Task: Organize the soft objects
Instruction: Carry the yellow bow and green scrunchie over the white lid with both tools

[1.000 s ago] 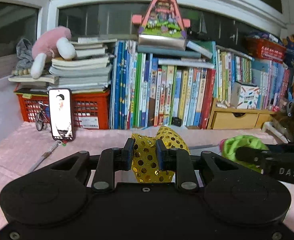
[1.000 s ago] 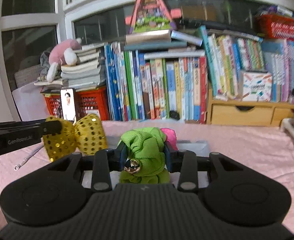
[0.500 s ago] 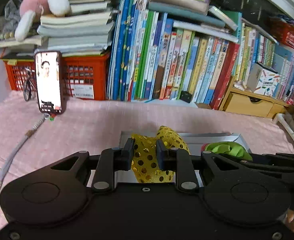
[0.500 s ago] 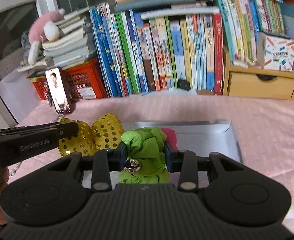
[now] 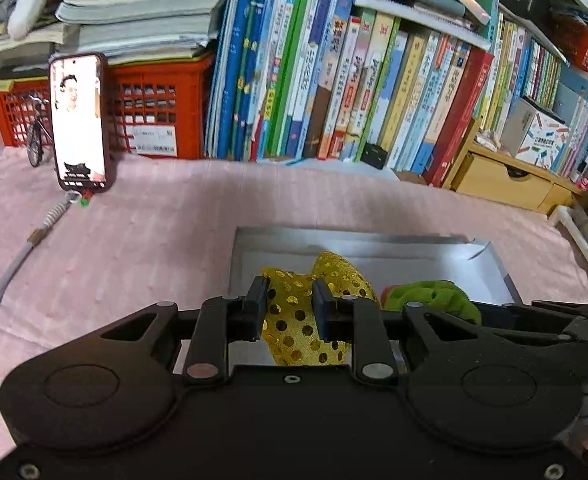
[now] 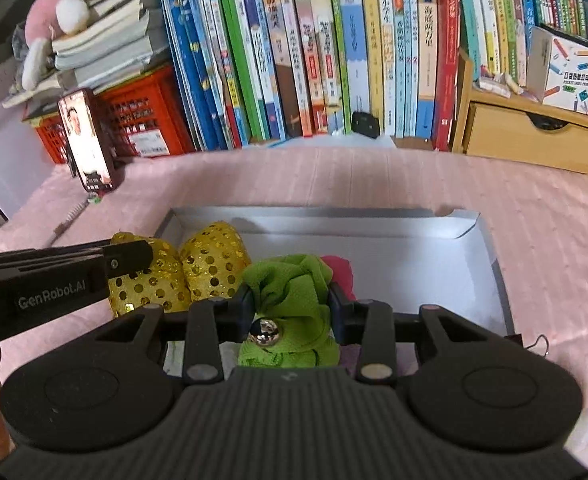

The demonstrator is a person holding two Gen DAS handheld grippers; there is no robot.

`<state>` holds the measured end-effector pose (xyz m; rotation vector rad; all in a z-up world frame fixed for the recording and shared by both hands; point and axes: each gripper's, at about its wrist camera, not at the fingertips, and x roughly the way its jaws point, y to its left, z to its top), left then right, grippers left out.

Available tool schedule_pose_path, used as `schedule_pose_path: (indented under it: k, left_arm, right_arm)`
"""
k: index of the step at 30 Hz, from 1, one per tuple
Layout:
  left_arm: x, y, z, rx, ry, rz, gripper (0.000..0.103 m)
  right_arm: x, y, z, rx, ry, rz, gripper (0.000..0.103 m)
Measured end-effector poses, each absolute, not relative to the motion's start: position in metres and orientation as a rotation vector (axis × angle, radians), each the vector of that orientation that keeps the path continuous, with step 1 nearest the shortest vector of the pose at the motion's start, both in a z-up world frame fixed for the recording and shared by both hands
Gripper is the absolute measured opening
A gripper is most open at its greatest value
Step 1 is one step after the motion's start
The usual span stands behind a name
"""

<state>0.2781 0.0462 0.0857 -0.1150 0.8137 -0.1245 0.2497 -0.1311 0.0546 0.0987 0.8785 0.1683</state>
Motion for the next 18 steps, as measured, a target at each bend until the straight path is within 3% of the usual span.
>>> schedule_pose_path:
  k: [13, 18]
  left_arm:
    - [0.2797, 0.0442, 0.0842, -0.092, 0.834, -0.129, 0.027]
    - [0.2759, 0.0423, 0.0857, -0.075, 0.822, -0.136, 0.033]
  right_arm:
    - [0.2529, -0.1278, 0.0520, 0.071, 0.913, 0.178, 0.047]
    - [0.2510, -0.1291, 0.0529, 0.078, 0.913, 0.175, 0.053]
